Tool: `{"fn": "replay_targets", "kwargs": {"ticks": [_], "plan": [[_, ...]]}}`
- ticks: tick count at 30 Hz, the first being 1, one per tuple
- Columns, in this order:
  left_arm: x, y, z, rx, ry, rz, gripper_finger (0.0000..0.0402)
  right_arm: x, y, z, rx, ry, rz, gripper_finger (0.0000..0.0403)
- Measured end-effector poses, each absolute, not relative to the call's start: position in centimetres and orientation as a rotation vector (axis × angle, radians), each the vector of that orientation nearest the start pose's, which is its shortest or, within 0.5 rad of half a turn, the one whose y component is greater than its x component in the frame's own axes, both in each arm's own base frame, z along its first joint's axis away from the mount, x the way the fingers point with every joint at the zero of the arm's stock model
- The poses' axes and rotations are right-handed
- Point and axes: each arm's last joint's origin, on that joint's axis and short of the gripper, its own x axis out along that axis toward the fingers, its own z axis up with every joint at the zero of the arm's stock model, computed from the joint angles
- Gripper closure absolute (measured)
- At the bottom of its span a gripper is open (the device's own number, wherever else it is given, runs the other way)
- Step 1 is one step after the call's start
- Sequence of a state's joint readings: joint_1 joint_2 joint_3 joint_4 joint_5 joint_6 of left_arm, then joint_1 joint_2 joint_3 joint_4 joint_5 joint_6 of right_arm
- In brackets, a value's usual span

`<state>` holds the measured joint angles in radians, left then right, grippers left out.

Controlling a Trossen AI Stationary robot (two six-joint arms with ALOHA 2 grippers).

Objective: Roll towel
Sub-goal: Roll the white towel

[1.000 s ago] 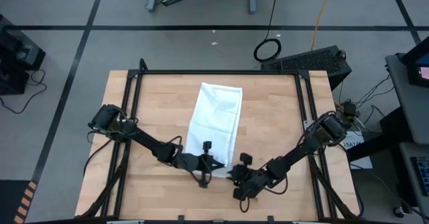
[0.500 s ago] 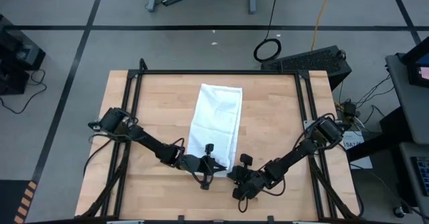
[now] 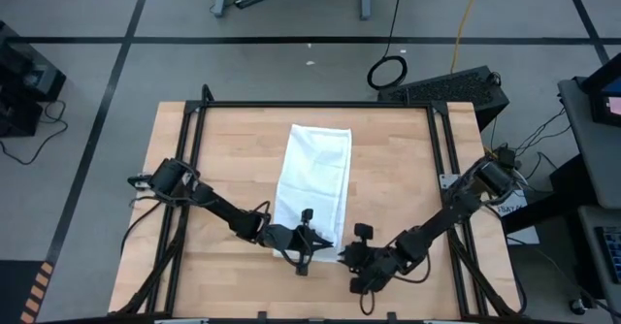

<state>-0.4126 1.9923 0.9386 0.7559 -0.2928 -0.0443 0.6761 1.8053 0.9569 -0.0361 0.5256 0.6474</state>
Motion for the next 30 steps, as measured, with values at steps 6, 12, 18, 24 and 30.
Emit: {"fn": "replay_targets", "kwargs": {"ticks": [6,12,18,24,30], "plan": [[36.3,-14.9,13.3,0.036,0.283,-0.108,0.0393,26.9,21.1,14.6,-0.09,0.663,-0.171,0.0263],[36.4,-14.6,13.2,0.007,0.293,-0.12,0.0393,26.5,21.7,14.9,-0.46,0.611,-0.154,0.0237],[36.5,-14.4,13.2,-0.004,0.299,-0.141,0.0393,26.8,21.7,15.2,-0.602,0.58,-0.163,0.0248],[36.5,-14.4,13.2,-0.005,0.299,-0.141,0.0393,27.1,21.2,15.2,-0.637,0.592,-0.165,0.0279],[36.5,-14.4,13.2,-0.005,0.298,-0.141,0.0393,27.7,20.6,15.1,-0.614,0.624,-0.118,0.0315]]}}
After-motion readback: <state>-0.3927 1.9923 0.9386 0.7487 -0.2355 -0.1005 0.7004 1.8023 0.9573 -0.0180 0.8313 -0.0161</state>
